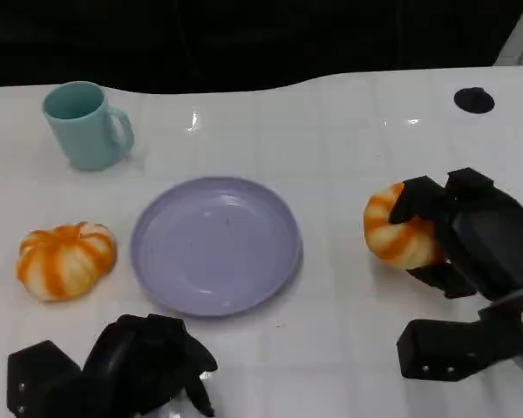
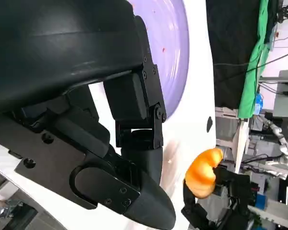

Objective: Grasp the bread from the table and place it into the plate.

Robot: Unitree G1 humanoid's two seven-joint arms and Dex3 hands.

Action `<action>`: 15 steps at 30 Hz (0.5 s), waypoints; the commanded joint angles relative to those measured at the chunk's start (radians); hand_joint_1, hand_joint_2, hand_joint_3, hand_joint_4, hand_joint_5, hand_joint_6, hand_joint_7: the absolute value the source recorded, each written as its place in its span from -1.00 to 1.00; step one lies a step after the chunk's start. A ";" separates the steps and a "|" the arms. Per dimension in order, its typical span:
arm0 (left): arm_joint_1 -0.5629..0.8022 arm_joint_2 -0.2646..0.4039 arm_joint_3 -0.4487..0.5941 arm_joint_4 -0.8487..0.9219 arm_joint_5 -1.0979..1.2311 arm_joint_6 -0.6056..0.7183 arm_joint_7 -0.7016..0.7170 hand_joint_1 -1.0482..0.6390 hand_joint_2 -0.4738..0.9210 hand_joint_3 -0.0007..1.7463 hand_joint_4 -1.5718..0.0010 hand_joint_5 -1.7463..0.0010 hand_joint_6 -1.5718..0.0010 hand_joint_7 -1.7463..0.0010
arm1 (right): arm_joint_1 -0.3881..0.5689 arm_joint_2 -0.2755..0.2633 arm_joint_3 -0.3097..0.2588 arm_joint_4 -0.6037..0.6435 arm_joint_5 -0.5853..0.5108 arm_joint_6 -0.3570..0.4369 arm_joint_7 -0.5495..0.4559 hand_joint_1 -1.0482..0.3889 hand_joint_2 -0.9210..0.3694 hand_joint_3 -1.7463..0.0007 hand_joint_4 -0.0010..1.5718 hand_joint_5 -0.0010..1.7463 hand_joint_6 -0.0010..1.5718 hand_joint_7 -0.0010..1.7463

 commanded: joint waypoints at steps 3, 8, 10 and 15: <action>0.009 0.016 0.005 -0.008 0.000 0.005 0.012 -1.00 0.82 -0.99 -0.91 -0.05 -1.00 0.45 | 0.026 0.012 -0.023 -0.126 0.026 -0.016 0.038 0.26 -0.04 -0.59 0.27 1.00 -0.02 1.00; 0.003 0.014 0.004 0.005 0.002 0.001 0.013 -1.00 0.81 -1.00 -0.93 -0.05 -1.00 0.44 | 0.005 0.068 -0.020 -0.166 0.040 -0.024 0.083 0.22 -0.03 -0.59 0.27 1.00 -0.02 0.99; 0.001 0.012 0.004 0.010 -0.001 -0.003 0.009 -1.00 0.81 -1.00 -0.93 -0.05 -1.00 0.44 | -0.010 0.097 -0.018 -0.170 0.049 -0.034 0.100 0.22 -0.04 -0.58 0.27 1.00 -0.01 0.97; 0.001 0.007 0.003 0.012 -0.010 -0.006 0.000 -1.00 0.80 -1.00 -0.92 -0.04 -1.00 0.45 | -0.059 0.161 -0.008 -0.167 0.044 -0.015 0.155 0.20 -0.07 -0.55 0.26 1.00 -0.01 0.94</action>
